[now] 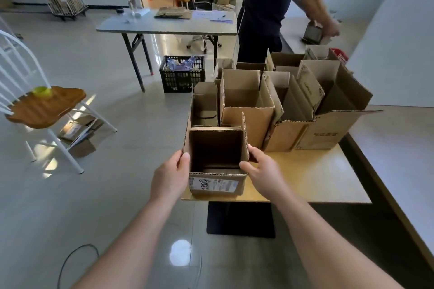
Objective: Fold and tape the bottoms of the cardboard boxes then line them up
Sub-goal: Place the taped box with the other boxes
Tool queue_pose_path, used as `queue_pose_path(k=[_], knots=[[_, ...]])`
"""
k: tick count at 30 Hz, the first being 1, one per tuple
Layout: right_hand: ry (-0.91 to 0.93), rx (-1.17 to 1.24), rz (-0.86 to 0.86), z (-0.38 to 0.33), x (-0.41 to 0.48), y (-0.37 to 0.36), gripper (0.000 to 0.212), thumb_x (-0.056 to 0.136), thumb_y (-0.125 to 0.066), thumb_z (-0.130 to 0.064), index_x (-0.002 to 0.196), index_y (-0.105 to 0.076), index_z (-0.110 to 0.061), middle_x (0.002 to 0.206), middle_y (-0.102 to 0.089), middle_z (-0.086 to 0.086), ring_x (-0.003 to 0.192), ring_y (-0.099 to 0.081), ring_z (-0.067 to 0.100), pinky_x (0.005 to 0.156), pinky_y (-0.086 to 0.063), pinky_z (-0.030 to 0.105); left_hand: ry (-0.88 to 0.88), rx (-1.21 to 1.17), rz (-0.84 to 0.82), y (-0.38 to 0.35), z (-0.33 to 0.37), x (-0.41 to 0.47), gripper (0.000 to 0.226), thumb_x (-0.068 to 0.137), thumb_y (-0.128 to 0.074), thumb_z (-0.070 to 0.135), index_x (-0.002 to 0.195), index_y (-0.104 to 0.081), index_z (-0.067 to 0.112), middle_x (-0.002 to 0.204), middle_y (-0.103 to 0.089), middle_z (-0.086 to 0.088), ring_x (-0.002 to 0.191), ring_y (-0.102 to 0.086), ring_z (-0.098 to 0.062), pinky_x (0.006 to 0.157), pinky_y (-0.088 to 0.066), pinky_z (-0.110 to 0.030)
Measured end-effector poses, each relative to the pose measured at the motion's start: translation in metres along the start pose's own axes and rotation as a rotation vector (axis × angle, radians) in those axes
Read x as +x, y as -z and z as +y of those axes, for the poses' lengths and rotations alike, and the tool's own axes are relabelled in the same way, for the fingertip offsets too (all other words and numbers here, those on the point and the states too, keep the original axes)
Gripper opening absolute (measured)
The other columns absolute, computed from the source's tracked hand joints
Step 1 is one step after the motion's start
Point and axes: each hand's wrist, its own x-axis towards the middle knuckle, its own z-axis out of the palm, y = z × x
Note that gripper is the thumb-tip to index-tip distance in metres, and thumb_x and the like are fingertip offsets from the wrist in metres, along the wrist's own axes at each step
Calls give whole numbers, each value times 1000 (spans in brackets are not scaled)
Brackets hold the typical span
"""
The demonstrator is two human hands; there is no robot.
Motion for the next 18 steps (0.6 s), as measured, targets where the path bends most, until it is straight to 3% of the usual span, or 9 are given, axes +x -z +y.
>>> queue_pose_path(k=[3,8,10,12,15,18], knots=[[-26,-7,12,-1,4,-2,56,96,-53,-19,147,-31,-23,144,-45,-2,129,-42,12,86,-40,18,-29,12,-34,1,-4,9,42,102,-33,38,121,-59,10,120,-62,-14,111,-53,-32,83,-39,-32],[-28,-45,26,-2,2,0,55,96,-54,-21,147,-32,-20,144,-46,-1,130,-43,14,72,-38,6,-33,5,-116,3,-3,13,51,102,-28,43,140,-45,14,140,-50,-10,129,-44,-29,102,-37,-38],[-13,-73,42,-3,-1,4,55,96,-54,-21,147,-32,-19,144,-45,0,132,-42,15,82,-43,11,-31,11,-143,3,-2,15,54,101,-27,46,140,-45,13,139,-51,-11,129,-44,-30,102,-37,-41],[7,-133,78,-5,-4,9,56,95,-55,-23,146,-33,-18,146,-44,0,134,-40,17,99,-43,26,-24,20,-149,3,0,18,58,99,-26,50,141,-43,15,140,-50,-11,129,-43,-31,103,-37,-43],[55,-265,150,-7,-10,17,57,94,-58,-26,146,-35,-21,146,-43,-1,133,-41,17,105,-41,34,-54,44,-89,5,9,20,59,98,-31,51,145,-35,15,147,-42,-10,134,-38,-31,106,-34,-43],[112,-428,250,-8,-20,31,56,94,-57,-28,145,-37,-22,144,-43,-4,127,-46,14,99,-45,28,-210,120,39,4,30,15,59,97,-41,46,146,-33,16,152,-33,-9,138,-31,-30,109,-31,-45]])
